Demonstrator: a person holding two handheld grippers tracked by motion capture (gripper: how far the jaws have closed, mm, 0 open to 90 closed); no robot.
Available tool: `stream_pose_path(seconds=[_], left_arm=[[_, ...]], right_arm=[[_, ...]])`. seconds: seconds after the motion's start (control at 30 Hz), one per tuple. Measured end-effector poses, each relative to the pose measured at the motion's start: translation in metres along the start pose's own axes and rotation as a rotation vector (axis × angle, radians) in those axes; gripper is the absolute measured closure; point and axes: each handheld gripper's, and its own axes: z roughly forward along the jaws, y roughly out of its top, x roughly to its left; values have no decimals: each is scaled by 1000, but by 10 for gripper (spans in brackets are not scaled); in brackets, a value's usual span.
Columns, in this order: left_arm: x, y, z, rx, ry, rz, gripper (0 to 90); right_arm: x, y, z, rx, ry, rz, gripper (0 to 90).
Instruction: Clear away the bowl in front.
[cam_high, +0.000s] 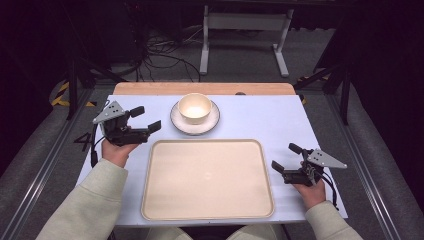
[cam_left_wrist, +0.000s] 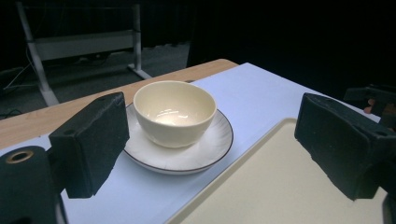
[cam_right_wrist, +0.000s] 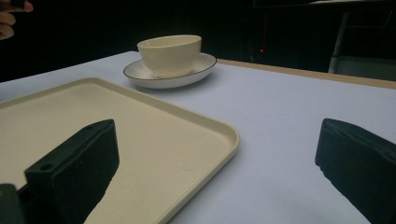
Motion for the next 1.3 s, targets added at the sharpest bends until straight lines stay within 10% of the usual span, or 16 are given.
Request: stream_pose_path(seconds=[1.3], left_arm=[[21, 44, 81, 43, 27, 0, 108]], right_arm=[[-1, 0, -1, -7, 9, 14, 0]])
